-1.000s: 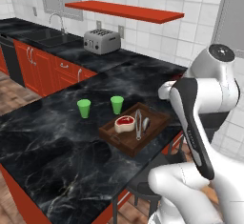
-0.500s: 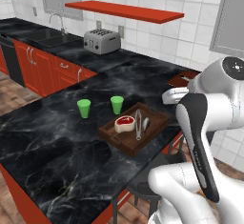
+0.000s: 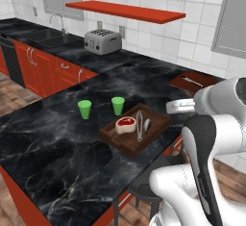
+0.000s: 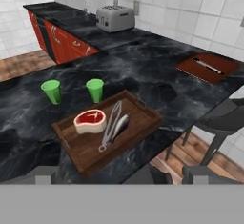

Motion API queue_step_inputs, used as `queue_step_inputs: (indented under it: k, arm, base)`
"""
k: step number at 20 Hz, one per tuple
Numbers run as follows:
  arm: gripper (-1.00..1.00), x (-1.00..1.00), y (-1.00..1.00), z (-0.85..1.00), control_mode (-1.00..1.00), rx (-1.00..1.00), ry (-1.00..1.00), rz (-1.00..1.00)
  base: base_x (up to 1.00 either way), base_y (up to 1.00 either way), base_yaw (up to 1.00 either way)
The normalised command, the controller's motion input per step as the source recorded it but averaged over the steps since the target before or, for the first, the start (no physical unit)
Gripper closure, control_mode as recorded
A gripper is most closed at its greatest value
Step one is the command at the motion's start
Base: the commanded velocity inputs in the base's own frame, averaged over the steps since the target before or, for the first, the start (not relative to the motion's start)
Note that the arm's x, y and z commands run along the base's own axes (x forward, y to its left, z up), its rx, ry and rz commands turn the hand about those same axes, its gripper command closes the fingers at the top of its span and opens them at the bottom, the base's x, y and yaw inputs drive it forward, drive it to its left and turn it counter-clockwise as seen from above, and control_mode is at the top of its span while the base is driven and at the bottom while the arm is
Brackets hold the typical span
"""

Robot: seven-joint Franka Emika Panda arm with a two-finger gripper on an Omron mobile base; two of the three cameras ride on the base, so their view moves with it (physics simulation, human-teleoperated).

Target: Gather the onion and potato from the fridge and place them on a tray on the dining counter. Then gather the steak and fish from the fridge and place them on the other tray.

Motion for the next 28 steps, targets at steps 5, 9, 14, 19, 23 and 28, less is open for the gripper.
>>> queue_step_inputs:
  k: [5, 9, 14, 19, 23, 28]
  arm:
    - [-1.00, -0.41, 0.00, 0.02, -1.00, 0.00, 0.00, 0.00]
    - [-1.00, -0.33, 0.03, 0.01, -1.00, 0.00, 0.02, 0.00]
    - [-1.00, -0.21, 0.08, 0.00, 1.00, 0.00, 0.02, 0.00]
    - [-1.00, 0.00, 0.00, 0.00, 1.00, 0.00, 0.00, 0.00]
    - [-1.00, 0.00, 0.00, 0.00, 1.00, 0.00, 0.00, 0.00]
    - [-1.00, 0.00, 0.00, 0.00, 1.00, 0.00, 0.00, 0.00]
  base:
    - [0.00, 0.00, 0.00]
    - [0.00, 0.00, 0.00]
    - [-0.04, 0.01, 0.00]
    - [-0.46, 0.04, 0.01]
    - [-0.77, 0.17, 0.06]
    - [-0.89, 0.32, 0.08]
